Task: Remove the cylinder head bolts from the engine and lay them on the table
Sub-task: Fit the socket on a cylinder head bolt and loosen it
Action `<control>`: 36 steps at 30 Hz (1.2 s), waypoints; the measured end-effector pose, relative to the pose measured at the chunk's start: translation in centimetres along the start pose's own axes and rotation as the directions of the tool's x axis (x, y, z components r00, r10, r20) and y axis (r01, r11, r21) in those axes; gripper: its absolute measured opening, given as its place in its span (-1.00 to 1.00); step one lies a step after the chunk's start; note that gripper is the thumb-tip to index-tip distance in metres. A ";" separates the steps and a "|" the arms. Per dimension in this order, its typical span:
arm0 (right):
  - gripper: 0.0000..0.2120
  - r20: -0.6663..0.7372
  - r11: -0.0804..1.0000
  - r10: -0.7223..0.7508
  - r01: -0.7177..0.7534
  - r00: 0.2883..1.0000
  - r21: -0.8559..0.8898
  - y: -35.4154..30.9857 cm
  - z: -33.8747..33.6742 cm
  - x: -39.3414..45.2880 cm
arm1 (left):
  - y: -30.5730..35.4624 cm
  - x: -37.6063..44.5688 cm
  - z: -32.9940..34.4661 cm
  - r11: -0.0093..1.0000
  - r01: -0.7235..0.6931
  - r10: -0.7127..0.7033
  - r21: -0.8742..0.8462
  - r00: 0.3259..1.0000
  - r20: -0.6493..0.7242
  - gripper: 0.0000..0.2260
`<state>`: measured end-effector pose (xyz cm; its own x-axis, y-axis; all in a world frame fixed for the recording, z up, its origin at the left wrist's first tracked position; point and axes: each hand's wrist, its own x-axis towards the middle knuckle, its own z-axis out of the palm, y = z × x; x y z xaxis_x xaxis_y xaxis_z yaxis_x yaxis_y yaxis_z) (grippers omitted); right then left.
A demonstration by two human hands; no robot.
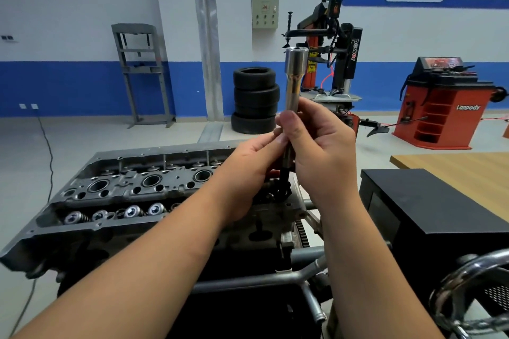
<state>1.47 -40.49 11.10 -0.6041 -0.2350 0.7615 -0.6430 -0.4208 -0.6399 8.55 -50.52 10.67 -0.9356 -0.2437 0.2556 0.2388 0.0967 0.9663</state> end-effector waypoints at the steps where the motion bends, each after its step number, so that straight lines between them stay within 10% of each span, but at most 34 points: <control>1: -0.81 0.016 1.000 0.005 -0.006 1.000 0.011 0.0 -0.1 0.0 | 0.0 0.1 0.0 1.000 -0.002 0.002 -0.007 1.000 0.003 -0.71; 28: -0.83 -0.116 1.000 -0.008 0.007 0.993 -0.006 0.4 1.5 -0.9 | -0.8 0.4 -0.7 0.999 -0.044 0.043 -0.020 0.998 -0.050 -0.65; 36: -0.71 0.043 0.991 0.090 -0.094 0.995 0.099 0.6 -0.2 -0.2 | -0.7 0.6 -0.5 0.999 -0.039 0.040 -0.032 0.999 0.014 -0.70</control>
<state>1.08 -40.49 10.59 -0.6387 -0.3089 0.7047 -0.5338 -0.4817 -0.6950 7.92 -51.25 10.14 -0.9288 -0.2262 0.2934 0.2836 0.0756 0.9560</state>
